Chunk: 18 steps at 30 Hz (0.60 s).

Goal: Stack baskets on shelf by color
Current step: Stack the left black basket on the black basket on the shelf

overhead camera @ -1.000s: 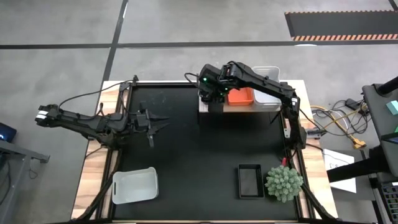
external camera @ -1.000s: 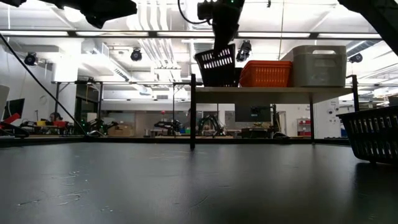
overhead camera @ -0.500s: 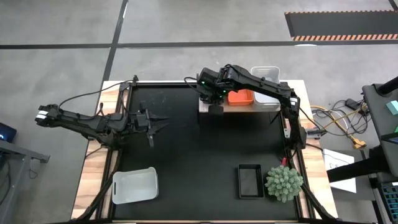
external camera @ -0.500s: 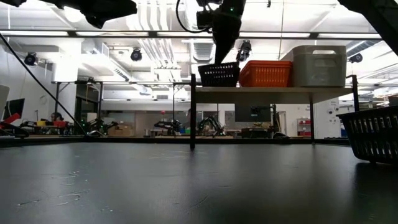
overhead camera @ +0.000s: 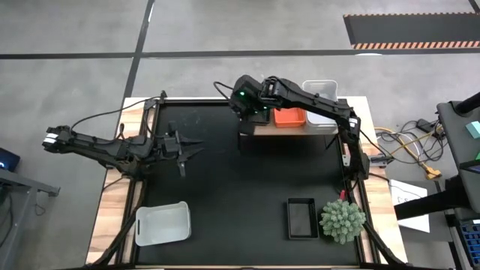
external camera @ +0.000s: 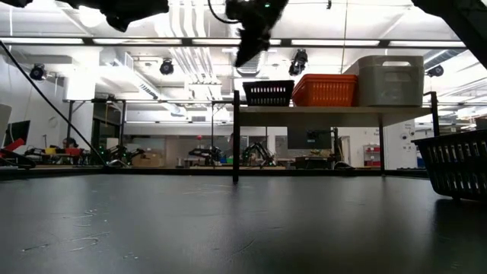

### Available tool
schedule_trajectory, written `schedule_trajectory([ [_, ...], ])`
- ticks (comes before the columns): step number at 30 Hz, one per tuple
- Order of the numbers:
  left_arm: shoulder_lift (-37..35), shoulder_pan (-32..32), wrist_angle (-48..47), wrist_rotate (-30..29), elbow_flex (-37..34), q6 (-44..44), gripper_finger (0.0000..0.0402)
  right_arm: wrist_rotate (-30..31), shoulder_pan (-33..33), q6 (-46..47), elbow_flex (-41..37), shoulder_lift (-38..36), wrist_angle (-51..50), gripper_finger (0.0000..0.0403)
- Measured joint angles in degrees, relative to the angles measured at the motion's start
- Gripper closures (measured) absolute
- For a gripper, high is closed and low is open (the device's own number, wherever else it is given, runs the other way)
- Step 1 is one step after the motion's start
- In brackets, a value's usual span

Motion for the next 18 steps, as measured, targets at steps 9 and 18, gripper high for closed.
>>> schedule_trajectory([
  [9, 0.00, 0.04, 0.01, 0.00, 0.00, 1.33, 0.0311, -0.41, 0.00, 0.69, -0.09, 2.38, 0.79, 0.0394],
  [18, 0.11, 0.02, 0.49, 0.00, 0.00, 1.55, 0.0311, 0.03, 0.00, 1.97, -0.35, 3.48, -3.51, 0.0394],
])
